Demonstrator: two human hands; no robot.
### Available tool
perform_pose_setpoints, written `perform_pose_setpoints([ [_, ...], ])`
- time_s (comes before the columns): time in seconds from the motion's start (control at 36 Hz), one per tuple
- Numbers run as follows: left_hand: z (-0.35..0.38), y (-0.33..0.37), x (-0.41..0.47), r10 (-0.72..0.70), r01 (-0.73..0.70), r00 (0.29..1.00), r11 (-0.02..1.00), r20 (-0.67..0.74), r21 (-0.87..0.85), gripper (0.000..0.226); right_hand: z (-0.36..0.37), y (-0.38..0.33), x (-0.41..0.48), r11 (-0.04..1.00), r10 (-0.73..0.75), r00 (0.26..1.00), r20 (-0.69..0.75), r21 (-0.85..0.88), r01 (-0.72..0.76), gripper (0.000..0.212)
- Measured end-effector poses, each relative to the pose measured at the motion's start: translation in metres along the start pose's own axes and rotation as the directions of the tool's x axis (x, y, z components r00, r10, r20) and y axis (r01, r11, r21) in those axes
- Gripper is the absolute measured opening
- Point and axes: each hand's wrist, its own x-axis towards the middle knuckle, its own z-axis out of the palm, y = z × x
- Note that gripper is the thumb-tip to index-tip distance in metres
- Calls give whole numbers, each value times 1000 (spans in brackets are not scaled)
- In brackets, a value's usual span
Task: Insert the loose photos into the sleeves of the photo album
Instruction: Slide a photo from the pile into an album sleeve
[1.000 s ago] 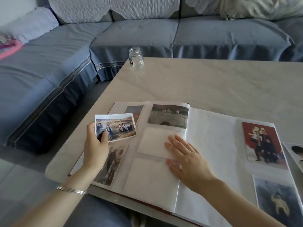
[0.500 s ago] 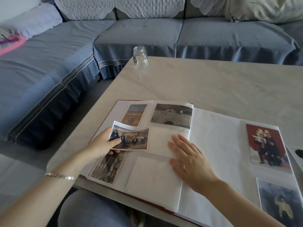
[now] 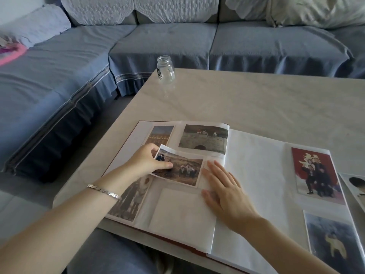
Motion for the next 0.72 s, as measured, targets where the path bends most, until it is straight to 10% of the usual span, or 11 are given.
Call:
perform_pose_setpoints([
  [0.31, 6, 1, -2, -130, 93, 982, 965, -137, -247, 76, -4, 2, -3, 974, 204, 977, 56, 88, -208, 116],
  [0.53, 4, 10, -9, 16, -30, 995, 990, -102, -140, 7, -10, 3, -2, 976, 172, 983, 71, 126, -180, 99],
  [0.72, 0, 14, -10, -87, 66, 995, 953, -57, -296, 14, -16, 7, -4, 966, 150, 984, 96, 199, -167, 81],
])
